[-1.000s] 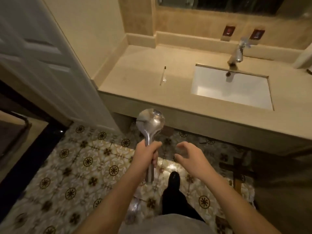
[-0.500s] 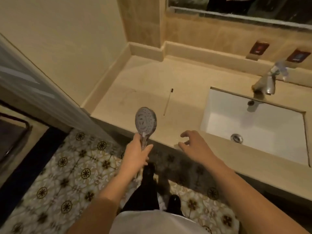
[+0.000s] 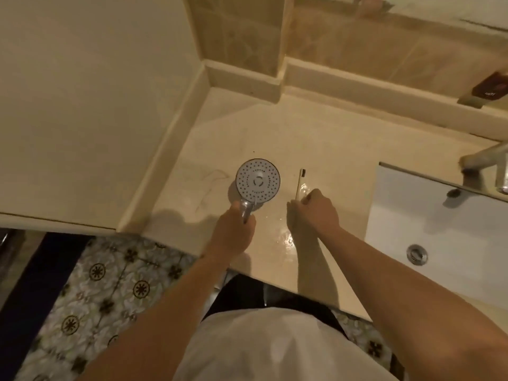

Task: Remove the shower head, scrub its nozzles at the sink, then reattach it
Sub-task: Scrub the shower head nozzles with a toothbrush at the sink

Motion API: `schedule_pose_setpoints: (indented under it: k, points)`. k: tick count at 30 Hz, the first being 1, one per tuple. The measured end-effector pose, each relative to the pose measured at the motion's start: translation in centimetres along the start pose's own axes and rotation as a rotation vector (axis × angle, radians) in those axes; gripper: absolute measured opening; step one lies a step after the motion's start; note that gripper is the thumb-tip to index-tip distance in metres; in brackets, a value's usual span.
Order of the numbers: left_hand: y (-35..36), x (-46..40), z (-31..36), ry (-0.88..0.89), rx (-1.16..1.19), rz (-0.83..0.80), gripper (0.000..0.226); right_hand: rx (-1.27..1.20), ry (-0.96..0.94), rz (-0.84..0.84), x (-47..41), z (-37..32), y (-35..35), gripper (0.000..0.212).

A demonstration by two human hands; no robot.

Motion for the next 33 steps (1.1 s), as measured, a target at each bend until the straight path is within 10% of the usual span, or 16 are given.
schedule_pose_setpoints:
  k: [4, 15, 23, 33]
  points:
    - [1.5, -2.2, 0.4, -0.089, 0.101, -0.205, 0.037, 0.046, 0.038, 0.022, -1.5, 0.4, -0.6, 0.023]
    - [8.5, -0.5, 3.3, -0.261, 0.485, -0.418, 0.009, -0.035, 0.032, -0.152, 0.3, 5.1, -2.7, 0.018]
    - [11.5, 0.3, 6.1, -0.291, 0.413, -0.479, 0.016, -0.311, -0.333, 0.044, 2.9, 5.5, -9.3, 0.013]
    - [10.8, -0.3, 9.0, -0.160, 0.327, -0.429, 0.011, -0.048, -0.606, 0.110, 4.3, 1.2, -12.0, 0.036]
Point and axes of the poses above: each hand's wrist, its own x-axis away from the middle knuckle, its own y-axis out of the palm, z = x × y, the point moved 10 cm from there along -x, towards the middle knuckle, and after that the axes turned 4 degrees about -y, right-handed, at the moved point
